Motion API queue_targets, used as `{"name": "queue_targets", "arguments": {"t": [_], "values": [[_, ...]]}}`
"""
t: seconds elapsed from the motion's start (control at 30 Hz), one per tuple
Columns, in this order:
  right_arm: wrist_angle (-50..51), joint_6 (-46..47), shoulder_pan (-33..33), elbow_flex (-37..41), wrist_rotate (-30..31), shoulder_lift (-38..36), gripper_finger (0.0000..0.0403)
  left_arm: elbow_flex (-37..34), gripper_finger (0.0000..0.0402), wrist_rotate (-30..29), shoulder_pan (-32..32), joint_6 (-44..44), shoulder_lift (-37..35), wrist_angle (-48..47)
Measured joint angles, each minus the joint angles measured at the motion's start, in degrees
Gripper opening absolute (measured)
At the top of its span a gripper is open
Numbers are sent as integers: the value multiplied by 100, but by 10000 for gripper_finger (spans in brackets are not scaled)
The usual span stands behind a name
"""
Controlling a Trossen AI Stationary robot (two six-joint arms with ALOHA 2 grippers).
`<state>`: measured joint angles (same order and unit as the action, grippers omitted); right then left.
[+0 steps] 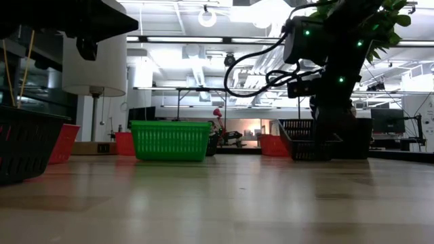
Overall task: Stack baskets by color
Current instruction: Stack the right top black basket on top of the left top black basket
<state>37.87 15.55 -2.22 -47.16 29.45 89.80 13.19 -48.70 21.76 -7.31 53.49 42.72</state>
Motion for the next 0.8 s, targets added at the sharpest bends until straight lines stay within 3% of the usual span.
{"name": "queue_targets", "arguments": {"t": [0.17,0.6,0.8], "values": [[0,36,0,0,-65,0,7,0,0,-5,0,-2,0,0],[-81,98,-344,-16,-112,-31,1,0,0,-14,2,-2,0,2],[-27,37,-739,-504,-117,-28,0,0,0,-15,2,-2,0,1]]}}
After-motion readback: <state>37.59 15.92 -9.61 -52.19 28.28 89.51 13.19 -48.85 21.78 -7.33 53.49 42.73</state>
